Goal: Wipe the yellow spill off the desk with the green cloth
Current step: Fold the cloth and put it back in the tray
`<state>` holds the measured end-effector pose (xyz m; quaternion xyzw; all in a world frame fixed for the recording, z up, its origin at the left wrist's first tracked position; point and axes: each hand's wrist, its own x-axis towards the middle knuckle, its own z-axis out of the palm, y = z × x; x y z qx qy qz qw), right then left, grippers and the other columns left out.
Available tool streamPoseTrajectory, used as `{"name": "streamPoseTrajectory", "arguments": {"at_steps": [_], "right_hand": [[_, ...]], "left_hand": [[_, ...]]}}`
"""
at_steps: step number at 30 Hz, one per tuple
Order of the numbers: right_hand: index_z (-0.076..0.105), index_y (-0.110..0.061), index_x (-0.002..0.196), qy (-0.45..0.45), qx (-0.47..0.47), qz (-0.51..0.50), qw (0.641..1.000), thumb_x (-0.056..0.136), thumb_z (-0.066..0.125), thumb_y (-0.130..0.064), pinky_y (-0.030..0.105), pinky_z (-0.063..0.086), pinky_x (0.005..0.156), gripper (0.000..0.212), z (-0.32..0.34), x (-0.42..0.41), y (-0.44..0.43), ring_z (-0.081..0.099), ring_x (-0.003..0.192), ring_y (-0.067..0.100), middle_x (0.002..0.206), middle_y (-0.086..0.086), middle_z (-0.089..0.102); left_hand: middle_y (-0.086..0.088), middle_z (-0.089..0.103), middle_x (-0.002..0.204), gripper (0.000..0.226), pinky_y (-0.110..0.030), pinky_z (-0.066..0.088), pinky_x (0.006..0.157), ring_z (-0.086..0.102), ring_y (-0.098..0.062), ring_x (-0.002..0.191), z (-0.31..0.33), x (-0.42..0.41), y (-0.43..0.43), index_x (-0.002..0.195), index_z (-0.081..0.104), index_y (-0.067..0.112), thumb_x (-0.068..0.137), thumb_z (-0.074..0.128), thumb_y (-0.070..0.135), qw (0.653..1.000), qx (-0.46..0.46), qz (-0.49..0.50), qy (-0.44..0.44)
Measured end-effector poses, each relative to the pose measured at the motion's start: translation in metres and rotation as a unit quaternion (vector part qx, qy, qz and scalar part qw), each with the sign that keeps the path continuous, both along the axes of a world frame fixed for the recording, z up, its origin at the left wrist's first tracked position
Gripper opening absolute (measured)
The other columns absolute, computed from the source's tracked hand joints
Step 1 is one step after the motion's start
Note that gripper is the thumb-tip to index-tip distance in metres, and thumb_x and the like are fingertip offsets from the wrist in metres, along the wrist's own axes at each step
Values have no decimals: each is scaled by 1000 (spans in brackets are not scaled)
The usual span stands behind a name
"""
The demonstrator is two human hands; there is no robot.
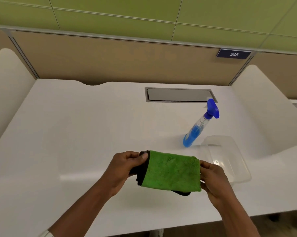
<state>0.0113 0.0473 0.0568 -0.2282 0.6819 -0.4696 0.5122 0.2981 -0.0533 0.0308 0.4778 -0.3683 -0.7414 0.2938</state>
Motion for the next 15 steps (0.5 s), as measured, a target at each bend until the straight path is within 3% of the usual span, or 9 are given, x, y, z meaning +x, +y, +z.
{"name": "streamPoseTrajectory", "arguments": {"at_steps": [1,4,7,9,12,15], "right_hand": [[84,-15,95,-3,0,-9,1000,100,59,-3,30,61,58,28,1,1,2,80,76,25,93,19,82],[85,-11,97,-43,-10,-50,998,99,59,-8,37,64,67,26,1,1,9,81,88,30,102,21,81],[85,-11,91,-97,-47,-107,988,97,60,-16,37,64,67,27,3,-4,18,80,87,29,104,20,81],[83,-8,102,-102,-69,-92,988,92,71,-23,35,65,71,22,6,-9,28,80,95,30,110,20,80],[74,-4,123,-63,-62,-70,994,70,89,-18,35,65,80,57,2,-26,43,77,109,37,116,23,78],[74,-10,122,-36,-47,-76,995,61,93,-15,38,66,81,65,4,-47,51,77,104,41,111,26,78]], "left_hand": [[-19,83,105,56,-38,66,86,83,-33,98,-3,-1,-1,108,82,4,68,102,38,1000,-18,-1,-24],[-19,84,100,32,-39,68,84,83,-38,99,-8,-7,-4,107,81,5,78,95,5,997,-35,12,-64],[-20,84,98,24,-36,68,80,84,-34,95,-9,-18,-4,106,83,9,84,91,7,997,-46,22,-56],[-18,84,97,23,-39,68,83,84,-32,94,-9,-28,-4,105,83,10,84,91,8,996,-53,19,-65],[-10,85,92,22,-44,69,87,85,-28,90,-10,-50,0,103,84,15,83,94,13,993,-74,-2,-91],[-5,84,90,33,-47,69,88,84,-26,89,-9,-78,5,101,85,19,72,98,29,991,-90,-8,-102]]}}
